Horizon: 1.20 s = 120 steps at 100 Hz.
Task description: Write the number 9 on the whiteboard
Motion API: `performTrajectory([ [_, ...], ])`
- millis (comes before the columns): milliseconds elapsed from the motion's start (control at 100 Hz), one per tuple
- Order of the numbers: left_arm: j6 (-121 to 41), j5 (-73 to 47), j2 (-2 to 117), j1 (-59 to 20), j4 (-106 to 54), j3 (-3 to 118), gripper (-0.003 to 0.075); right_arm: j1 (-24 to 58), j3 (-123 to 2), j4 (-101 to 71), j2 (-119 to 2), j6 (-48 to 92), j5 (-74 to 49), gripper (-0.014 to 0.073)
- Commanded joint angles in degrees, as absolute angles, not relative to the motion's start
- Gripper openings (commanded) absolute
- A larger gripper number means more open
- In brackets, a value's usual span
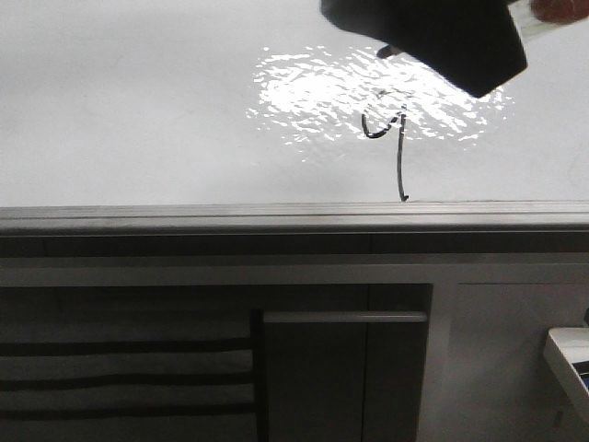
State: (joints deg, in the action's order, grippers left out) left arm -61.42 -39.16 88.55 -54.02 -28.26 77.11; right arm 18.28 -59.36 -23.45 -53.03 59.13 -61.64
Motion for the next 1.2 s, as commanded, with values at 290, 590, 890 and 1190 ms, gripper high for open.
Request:
performTrajectory([
  [290,-61.24,-35.75,86.56,-54.44,-30.55,79.24,0.0176,18.18,-61.18,-26.64,-52.65,59.81,-58.99,-0.0063],
  [590,-60.70,-35.87,86.56,-54.44,-30.55,79.24,0.0083,18.18,-61.11,-26.64,-54.02,58.98,-58.60,0.0213],
  [890,-47.13,-40.74,84.07,-48.99,-24.13,79.24,0.0008,15.79,-62.26,-22.88,-50.54,50.98,-57.81,0.0349],
  [1190,-13.34,-55.19,77.55,-33.50,-6.36,76.48,-0.0020,13.19,-62.26,-21.78,-46.62,47.11,-59.07,0.0349],
])
